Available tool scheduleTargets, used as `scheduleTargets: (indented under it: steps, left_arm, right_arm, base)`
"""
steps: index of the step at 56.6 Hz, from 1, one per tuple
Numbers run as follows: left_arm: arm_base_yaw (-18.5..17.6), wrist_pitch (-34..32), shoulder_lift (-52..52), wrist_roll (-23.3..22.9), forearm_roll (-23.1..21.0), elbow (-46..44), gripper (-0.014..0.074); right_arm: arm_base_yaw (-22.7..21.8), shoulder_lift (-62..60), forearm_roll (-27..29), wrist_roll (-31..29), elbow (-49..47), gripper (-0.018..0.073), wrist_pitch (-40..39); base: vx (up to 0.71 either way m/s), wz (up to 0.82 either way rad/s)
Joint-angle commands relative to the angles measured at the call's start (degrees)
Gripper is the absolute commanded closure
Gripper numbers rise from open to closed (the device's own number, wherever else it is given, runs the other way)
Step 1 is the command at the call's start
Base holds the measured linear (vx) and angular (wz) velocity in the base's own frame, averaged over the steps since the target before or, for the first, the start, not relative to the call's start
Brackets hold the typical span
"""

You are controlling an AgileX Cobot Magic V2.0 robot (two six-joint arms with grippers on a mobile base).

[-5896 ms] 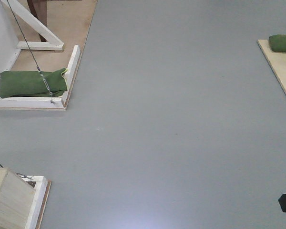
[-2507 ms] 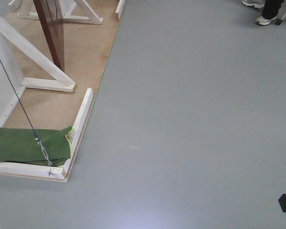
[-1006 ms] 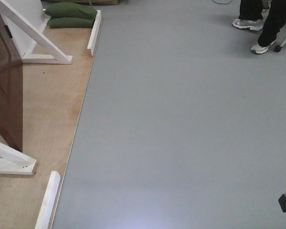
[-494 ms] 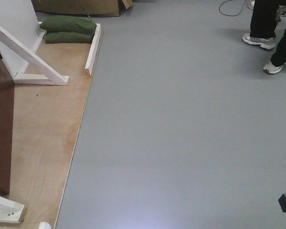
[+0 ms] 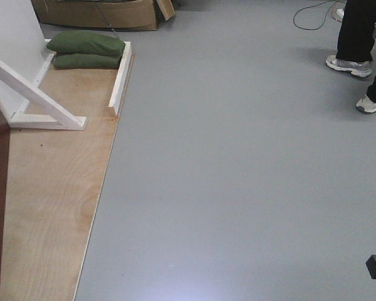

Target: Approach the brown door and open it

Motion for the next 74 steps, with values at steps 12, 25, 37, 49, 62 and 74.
scheduleTargets:
  steps: [12, 25, 37, 49, 62, 74]
  left_arm:
    - [-0.12, -4.72, -0.78, -0.41, -0.43, -1.00, 0.0603]
    - [-0.12, -4.72, -0.78, -0.41, -0.43, -1.00, 0.0603]
    - [-0.12, -4.72, -0.78, -0.41, -0.43, -1.00, 0.0603]
    - [-0.12, -4.72, -0.78, -0.41, -0.43, -1.00, 0.0603]
    - [-0.12, -4.72, -0.78, -0.41, -0.43, -1.00, 0.0603]
    - [-0.12, -4.72, -0.78, -0.41, -0.43, -1.00, 0.0603]
  right_arm:
    - [-0.30, -0.67, -0.17, -0.31, 0.30, 0.0559, -4.72]
    - [-0.30, -0.67, -0.17, -0.31, 0.30, 0.0559, -4.72]
    - [-0.30, -0.67, -0.17, -0.31, 0.30, 0.0559, -4.72]
    - [-0.30, -0.67, -0.17, -0.31, 0.30, 0.0559, -4.72]
    - [-0.30, -0.67, -0.17, -0.31, 0.30, 0.0559, -4.72]
    - [-0.30, -0.67, -0.17, -0.31, 0.30, 0.0559, -4.72]
  base:
    - [0.23, -0.03]
    - [0.14, 0.00]
    - [0.08, -0.01]
    - [0.05, -0.01]
    - [0.01, -0.01]
    - [0.00, 0.00]
